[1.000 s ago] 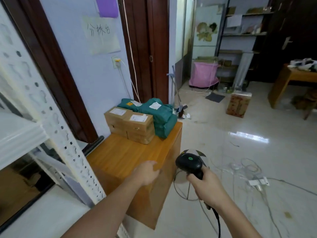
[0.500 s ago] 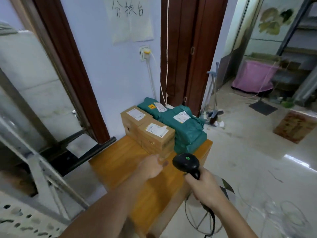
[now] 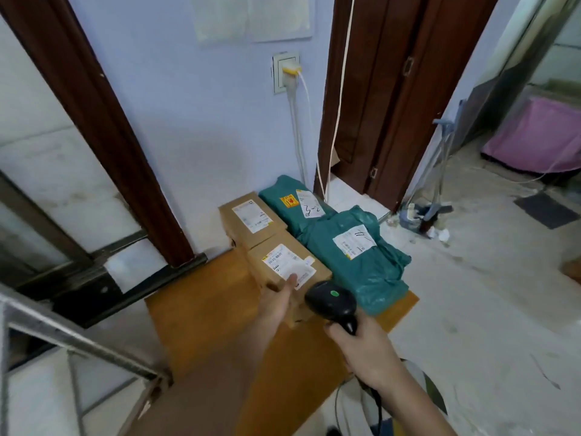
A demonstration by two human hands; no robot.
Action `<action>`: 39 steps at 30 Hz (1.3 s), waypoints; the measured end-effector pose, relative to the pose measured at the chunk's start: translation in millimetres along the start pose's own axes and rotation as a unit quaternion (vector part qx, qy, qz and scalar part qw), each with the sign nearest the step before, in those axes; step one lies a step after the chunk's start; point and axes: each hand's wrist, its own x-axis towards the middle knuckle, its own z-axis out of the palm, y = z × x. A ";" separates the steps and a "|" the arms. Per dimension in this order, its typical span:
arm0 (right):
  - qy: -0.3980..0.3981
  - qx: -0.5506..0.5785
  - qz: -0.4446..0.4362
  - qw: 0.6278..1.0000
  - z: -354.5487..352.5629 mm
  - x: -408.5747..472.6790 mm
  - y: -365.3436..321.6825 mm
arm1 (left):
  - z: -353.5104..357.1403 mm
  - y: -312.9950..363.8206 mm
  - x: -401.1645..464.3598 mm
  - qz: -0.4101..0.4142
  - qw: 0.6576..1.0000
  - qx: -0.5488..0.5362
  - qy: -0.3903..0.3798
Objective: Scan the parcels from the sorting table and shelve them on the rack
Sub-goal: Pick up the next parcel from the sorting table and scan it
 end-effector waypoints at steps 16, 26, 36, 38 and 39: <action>-0.114 -0.006 -0.030 0.993 -12.6 89.2 7.3 | 11.0 -20.5 -2.0 -0.048 0.981 -0.181 0.049; -0.125 -0.033 -0.077 0.989 10.2 90.0 -2.1 | -11.1 -38.7 -21.4 0.027 0.984 -0.171 0.040; -0.114 -0.011 -0.067 0.991 24.7 73.9 -2.9 | -21.6 -47.8 -37.1 0.061 0.984 -0.168 0.014; -0.116 -0.011 -0.064 0.991 25.4 70.0 -3.5 | -23.5 -49.8 -39.0 0.059 0.984 -0.165 0.012; -0.117 -0.010 -0.063 0.991 25.7 67.7 -4.2 | -24.4 -50.9 -39.8 0.060 0.984 -0.166 0.011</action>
